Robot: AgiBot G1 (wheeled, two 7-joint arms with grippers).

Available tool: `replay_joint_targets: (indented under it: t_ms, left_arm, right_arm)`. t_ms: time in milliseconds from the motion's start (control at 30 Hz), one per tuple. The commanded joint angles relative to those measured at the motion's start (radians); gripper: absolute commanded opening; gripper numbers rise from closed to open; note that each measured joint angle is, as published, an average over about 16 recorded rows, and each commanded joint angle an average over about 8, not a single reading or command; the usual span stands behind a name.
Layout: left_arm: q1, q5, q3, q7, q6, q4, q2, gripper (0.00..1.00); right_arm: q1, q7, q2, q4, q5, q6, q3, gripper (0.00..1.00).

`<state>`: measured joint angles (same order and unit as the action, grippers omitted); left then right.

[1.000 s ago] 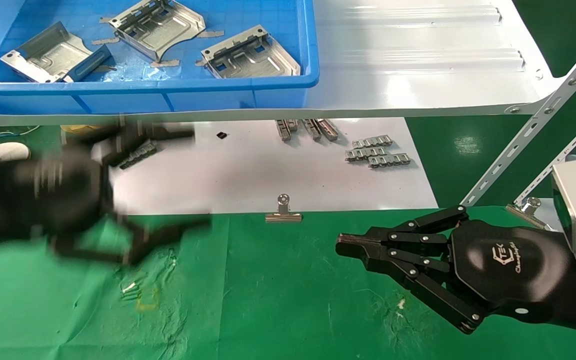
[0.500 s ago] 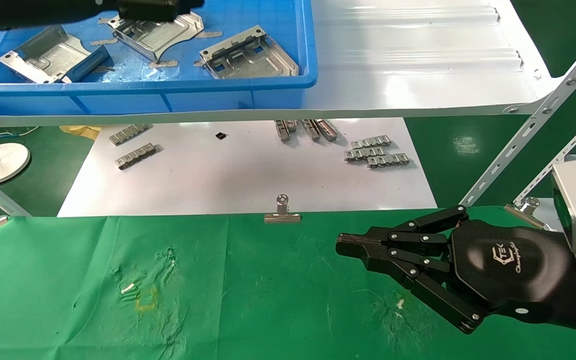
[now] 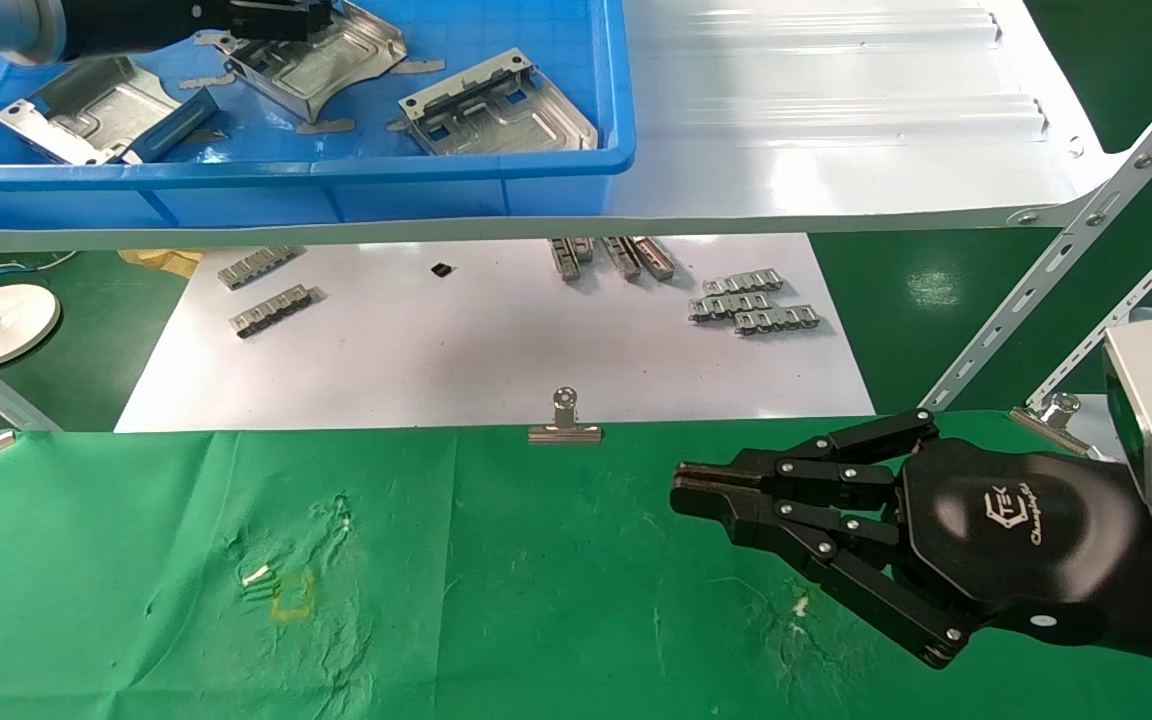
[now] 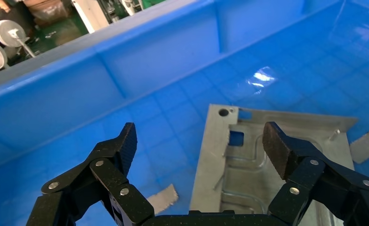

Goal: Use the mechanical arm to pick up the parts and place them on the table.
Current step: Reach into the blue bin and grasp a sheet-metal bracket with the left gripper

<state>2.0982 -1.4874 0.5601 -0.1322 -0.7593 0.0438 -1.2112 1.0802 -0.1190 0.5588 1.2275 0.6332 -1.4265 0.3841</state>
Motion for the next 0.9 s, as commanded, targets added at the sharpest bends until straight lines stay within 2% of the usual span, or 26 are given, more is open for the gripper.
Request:
replay_joint_targets:
  t_ms: [33, 900]
  left_arm:
    - [0.007, -0.009, 0.006, -0.007, 0.003, -0.024, -0.010, 0.00]
    - [0.037, -0.055, 0.038, -0.026, -0.134, -0.046, 0.020, 0.00]
  right_arm:
    - [0.000, 0.000, 0.000, 0.000, 0.000, 0.000, 0.000, 1.00]
    - [0.000, 0.000, 0.000, 0.000, 0.000, 0.000, 0.000, 1.00]
